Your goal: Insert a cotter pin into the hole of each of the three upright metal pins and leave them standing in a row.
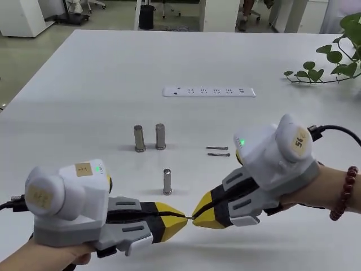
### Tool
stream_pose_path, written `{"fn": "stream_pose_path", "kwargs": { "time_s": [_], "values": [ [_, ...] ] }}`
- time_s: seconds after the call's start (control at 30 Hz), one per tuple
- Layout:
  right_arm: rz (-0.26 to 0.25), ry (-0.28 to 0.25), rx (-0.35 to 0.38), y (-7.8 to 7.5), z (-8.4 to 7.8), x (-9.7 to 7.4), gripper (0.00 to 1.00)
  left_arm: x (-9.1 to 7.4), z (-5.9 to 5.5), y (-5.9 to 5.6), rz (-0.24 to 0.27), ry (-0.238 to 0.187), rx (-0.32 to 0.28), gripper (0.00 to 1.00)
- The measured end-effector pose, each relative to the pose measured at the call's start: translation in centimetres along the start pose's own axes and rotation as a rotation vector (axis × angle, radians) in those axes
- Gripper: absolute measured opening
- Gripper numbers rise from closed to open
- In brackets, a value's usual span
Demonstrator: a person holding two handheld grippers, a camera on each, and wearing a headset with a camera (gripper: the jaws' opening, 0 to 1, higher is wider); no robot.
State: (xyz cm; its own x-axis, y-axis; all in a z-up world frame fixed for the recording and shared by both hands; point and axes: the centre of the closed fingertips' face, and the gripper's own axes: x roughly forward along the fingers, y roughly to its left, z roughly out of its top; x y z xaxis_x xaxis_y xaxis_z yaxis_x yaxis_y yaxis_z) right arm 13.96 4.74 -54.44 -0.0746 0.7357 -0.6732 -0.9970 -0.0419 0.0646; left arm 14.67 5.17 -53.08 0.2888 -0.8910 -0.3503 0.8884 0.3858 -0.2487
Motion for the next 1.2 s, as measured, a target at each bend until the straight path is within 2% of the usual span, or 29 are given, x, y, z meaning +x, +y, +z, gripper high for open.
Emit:
{"fn": "stream_pose_path", "kwargs": {
  "time_s": [0.33,0.57,0.7,0.9,1.2],
  "values": [
    [-0.054,0.062,-0.112,-0.7,-0.2,0.0,0.0,0.1,-0.2,0.9,0.065,0.01,0.023,0.0],
    [-0.103,0.101,-0.131,-1.8,-0.6,-0.3,0.0,0.0,-0.4,1.6,0.104,0.014,0.02,0.03],
    [-0.142,0.156,-0.158,-2.7,-1.3,-0.5,0.0,-0.1,-0.4,2.4,0.155,0.01,0.028,0.05],
    [-0.193,0.207,-0.161,-3.9,-1.9,-0.5,0.0,-0.1,-0.6,3.9,0.26,0.008,0.041,0.07],
    [-0.226,0.234,-0.115,-5.6,-2.2,-0.6,0.0,-0.5,-0.8,6.1,0.379,0.023,0.046,0.11]
  ]
}}
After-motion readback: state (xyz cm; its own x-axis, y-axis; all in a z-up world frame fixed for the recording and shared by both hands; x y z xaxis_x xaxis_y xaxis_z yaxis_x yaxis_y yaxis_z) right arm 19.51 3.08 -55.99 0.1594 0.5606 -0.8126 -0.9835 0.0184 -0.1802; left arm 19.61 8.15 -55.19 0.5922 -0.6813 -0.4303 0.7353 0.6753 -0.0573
